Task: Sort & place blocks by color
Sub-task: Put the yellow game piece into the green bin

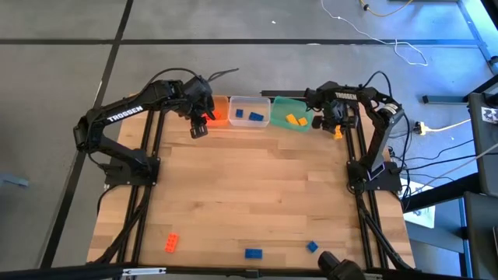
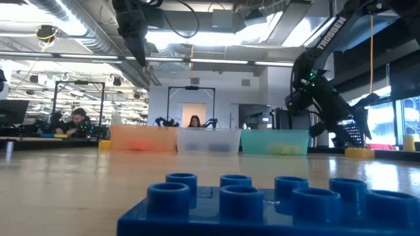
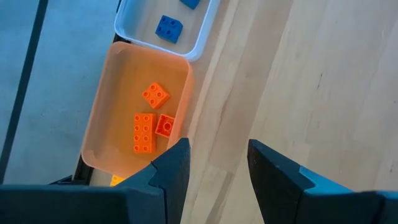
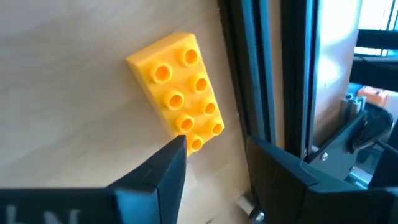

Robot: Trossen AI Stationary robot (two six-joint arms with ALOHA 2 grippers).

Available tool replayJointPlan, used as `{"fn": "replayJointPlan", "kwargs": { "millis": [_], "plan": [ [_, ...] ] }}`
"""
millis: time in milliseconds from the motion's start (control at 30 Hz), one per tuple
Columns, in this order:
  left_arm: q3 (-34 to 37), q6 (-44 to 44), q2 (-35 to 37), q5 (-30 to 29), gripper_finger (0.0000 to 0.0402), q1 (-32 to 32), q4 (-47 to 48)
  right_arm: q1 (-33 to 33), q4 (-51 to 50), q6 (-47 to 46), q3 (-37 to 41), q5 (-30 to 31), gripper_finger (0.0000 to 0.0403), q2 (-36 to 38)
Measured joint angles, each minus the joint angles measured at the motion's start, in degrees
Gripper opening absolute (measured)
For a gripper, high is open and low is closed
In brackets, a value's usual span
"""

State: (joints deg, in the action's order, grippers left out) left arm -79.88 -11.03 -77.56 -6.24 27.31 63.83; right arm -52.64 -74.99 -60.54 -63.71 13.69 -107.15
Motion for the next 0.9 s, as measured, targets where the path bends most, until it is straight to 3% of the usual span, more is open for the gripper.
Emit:
{"fn": "replayJointPlan", "kwargs": {
  "millis": [367, 700, 900],
  "plan": [
    [0.0, 0.2, 0.0, 0.0, 0.0152, 0.0, 0.0, 0.4, -1.8, 3.2, -0.1, -1.2, 0.0171, 5.1],
    [0.0, -0.1, 0.0, 0.0, 0.0152, 0.0, 0.0, 1.2, 4.7, 17.1, -0.1, -1.5, 0.0171, 11.6],
    [0.0, -0.1, 0.0, 0.0, 0.0152, 0.0, 0.0, 0.5, 12.5, 8.8, 1.2, -4.2, 0.0171, 11.6]
  ]
}}
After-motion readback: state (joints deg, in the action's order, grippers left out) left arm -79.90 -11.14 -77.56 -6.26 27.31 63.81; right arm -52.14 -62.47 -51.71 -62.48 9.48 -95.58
